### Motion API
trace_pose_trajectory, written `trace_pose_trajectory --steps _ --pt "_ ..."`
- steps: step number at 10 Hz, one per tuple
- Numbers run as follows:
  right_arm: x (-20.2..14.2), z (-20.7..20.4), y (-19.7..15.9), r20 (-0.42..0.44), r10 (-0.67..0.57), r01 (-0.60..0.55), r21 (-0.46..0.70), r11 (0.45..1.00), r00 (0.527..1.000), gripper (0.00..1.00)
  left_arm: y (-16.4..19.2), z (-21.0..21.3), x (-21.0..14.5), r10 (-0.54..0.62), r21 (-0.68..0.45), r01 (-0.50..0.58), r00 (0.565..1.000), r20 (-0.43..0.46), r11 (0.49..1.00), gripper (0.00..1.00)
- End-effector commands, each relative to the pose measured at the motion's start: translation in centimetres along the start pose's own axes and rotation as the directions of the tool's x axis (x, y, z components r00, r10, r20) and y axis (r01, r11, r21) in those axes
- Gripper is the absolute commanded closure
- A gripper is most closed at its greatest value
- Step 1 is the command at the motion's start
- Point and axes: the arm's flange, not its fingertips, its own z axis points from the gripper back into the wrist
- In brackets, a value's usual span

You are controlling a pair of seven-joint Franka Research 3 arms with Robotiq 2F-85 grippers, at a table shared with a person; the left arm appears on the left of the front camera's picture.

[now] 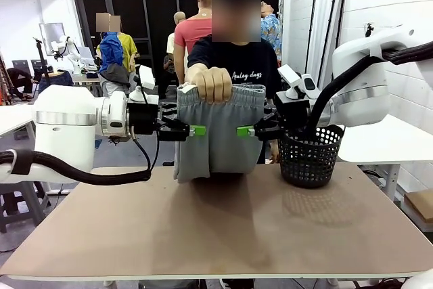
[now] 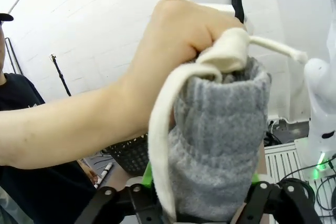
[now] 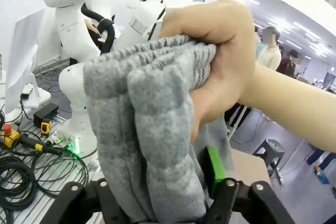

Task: Fold the training pants.
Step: Grab both ends of the Training pants handed by a person.

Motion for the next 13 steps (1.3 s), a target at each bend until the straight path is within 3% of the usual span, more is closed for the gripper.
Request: trace_pose_trajectory --steps 1,2,3,8,11,12,13 --pt "-0.06 -0.26 -0.34 0.017 -0.038 0.038 -0.003 0.999 0.999 0.75 0.13 0.43 -0.24 0.038 0.038 -0.041 0.996 0.075 0.998 0.78" --pt "0.01 -0.19 -0.39 0.025 -0.041 0.041 0.002 0.999 0.999 0.94 0.23 0.53 -0.32 0.047 0.036 -0.051 0.995 0.085 0.998 0.98" --pt "0.1 -0.09 -0.33 0.037 -0.042 0.042 0.011 0.999 0.998 1.0 0.29 0.59 -0.4 0.053 0.036 -0.056 0.995 0.085 0.998 1.0" --pt "0.54 0.41 -0.3 0.093 -0.055 0.05 0.052 0.997 0.994 1.0 0.87 0.82 -0.98 0.087 0.034 -0.088 0.995 0.045 0.995 1.0" --pt "0.43 0.02 -0.65 0.036 -0.053 0.051 0.045 0.998 0.998 1.0 0.96 0.69 -1.12 0.09 0.002 -0.09 0.995 0.052 0.996 1.0" --pt "0.55 -0.32 -0.96 -0.001 -0.058 0.058 0.031 0.998 0.998 1.0 0.98 0.58 -1.16 0.08 -0.005 -0.08 0.996 0.048 0.997 1.0" --pt "-0.23 0.35 -0.05 0.046 -0.037 0.035 0.036 0.999 0.998 1.0 0.81 0.54 -1.06 -0.001 -0.022 0.002 1.0 0.028 1.0 1.0"
